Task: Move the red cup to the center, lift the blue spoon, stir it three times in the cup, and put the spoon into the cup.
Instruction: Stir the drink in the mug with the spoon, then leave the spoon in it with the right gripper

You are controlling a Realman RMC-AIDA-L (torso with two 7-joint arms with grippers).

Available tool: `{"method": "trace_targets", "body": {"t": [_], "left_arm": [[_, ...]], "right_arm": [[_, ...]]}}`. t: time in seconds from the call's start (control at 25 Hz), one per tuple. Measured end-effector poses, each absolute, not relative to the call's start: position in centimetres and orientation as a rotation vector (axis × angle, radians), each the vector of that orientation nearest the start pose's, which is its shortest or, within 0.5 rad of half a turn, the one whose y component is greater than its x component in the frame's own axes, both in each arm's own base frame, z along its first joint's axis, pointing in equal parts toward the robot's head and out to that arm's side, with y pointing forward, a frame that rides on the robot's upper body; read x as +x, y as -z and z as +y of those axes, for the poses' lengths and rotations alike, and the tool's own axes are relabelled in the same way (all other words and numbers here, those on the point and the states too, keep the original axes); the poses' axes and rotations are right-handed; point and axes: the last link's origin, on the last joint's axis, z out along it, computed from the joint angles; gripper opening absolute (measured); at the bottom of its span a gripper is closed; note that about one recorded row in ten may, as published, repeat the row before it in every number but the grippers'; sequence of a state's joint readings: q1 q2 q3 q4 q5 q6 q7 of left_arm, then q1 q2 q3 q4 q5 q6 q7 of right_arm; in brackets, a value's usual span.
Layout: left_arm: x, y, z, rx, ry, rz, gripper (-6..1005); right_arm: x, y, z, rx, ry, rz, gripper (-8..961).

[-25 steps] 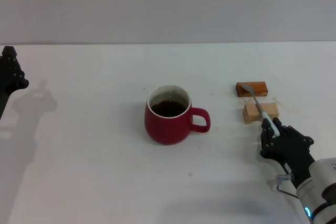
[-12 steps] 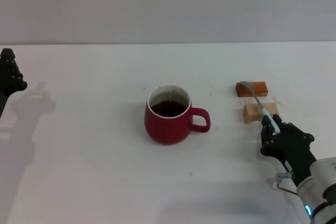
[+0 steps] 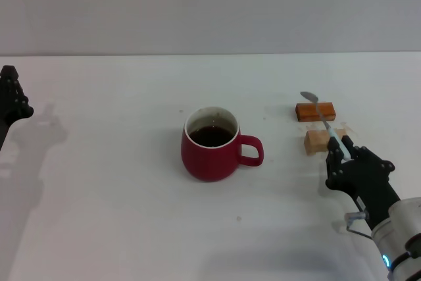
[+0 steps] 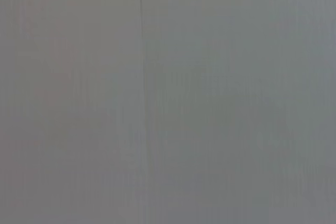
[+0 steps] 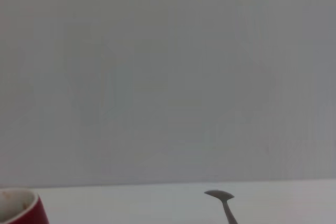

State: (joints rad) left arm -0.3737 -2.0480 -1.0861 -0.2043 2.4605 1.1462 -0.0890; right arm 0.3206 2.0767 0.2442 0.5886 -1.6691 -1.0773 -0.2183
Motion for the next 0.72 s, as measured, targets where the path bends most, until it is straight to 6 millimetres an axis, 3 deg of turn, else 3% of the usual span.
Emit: {"method": "trace_targets", "body": {"t": [0.28, 0.72], "left_arm": [[-35.2, -1.1, 32.4, -1.513, 0.603, -0.515, 1], [-35.7, -0.9, 32.3, -1.518, 0.577, -0.535, 1]], "right_arm": [[27.5, 9.4, 27.0, -1.720, -0.680, 0.686, 160], [25.6, 5.9, 27.7, -1.676, -0.730, 0.635, 159]]}}
